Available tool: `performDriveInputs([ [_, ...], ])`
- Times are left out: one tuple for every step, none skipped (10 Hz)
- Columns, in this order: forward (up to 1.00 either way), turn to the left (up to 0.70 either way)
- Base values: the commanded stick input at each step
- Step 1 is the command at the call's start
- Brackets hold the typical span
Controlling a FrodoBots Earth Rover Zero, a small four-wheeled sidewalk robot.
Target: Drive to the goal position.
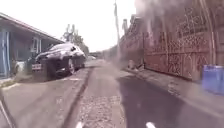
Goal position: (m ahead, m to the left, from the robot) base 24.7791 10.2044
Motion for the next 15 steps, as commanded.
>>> performDriveInputs([
  [1.0, 0.0],
  [1.0, 0.0],
  [1.0, 0.0],
  [1.0, 0.0],
  [1.0, 0.0],
  [1.0, 0.0],
  [1.0, 0.0],
  [1.0, 0.0],
  [1.0, 0.0],
  [1.0, 0.0],
  [1.0, 0.0],
  [1.0, 0.0],
  [1.0, 0.0],
  [1.0, 0.0],
  [1.0, 0.0],
])
